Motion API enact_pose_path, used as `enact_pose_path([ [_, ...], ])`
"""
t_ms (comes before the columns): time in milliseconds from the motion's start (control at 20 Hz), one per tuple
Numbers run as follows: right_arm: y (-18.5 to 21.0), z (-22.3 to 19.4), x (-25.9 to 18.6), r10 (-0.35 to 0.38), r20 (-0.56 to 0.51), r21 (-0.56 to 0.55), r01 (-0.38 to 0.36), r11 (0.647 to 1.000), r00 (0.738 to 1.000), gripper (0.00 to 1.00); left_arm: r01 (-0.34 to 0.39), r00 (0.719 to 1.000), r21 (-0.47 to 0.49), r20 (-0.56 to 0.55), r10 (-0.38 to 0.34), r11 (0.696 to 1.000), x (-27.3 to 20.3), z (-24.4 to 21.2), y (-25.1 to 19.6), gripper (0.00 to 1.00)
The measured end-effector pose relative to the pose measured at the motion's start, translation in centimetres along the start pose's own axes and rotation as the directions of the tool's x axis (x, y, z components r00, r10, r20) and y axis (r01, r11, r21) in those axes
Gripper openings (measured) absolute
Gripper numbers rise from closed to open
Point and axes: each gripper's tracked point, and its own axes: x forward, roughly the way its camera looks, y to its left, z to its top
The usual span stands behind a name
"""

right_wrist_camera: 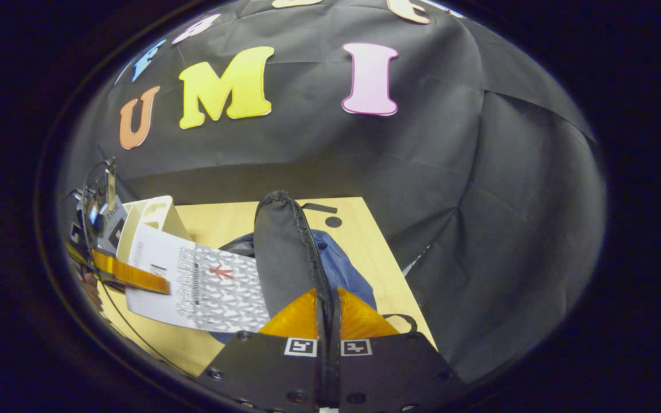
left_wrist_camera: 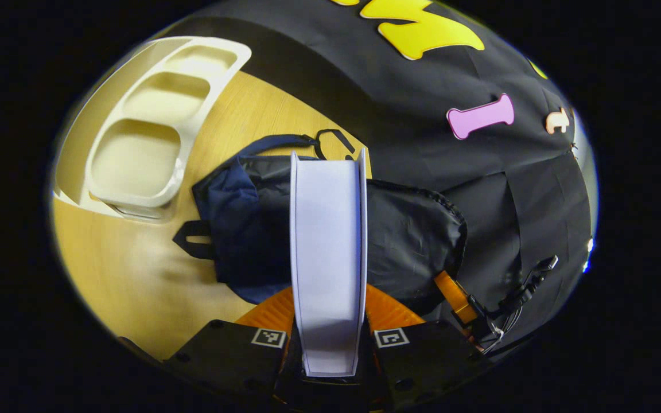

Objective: Open the schoolbag, grab two books from the bookshelf and put them into the schoolbag.

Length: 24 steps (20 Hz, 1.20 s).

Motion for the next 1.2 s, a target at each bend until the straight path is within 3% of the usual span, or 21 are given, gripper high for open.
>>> enact_pose_path([
  [200,-0.2,0.2,0.2,0.005,-0.001,0.012,-0.005,1.000,1.000,0.00,0.045,0.998,-0.043,0.035,-0.043,0.998,3.2,0.4,1.0,0.41],
  [450,0.1,1.0,0.3,0.007,0.007,0.001,-0.007,1.000,1.000,0.00,0.108,0.993,0.016,0.046,-0.108,0.994,7.1,-0.8,0.5,0.42],
  [900,1.7,0.8,0.3,0.014,-0.003,-0.015,-0.014,1.000,1.000,0.00,0.244,0.969,-0.183,0.023,-0.244,0.952,14.1,-0.9,1.7,0.45],
  [950,1.9,0.9,0.2,0.013,0.000,-0.016,-0.013,1.000,1.000,0.00,0.251,0.968,-0.193,0.017,-0.252,0.949,14.4,-1.1,1.8,0.41],
  [1200,2.0,0.9,0.6,0.007,-0.001,-0.013,-0.007,1.000,1.000,0.00,0.220,0.974,-0.182,-0.014,-0.226,0.959,14.6,-1.1,2.2,0.48],
])
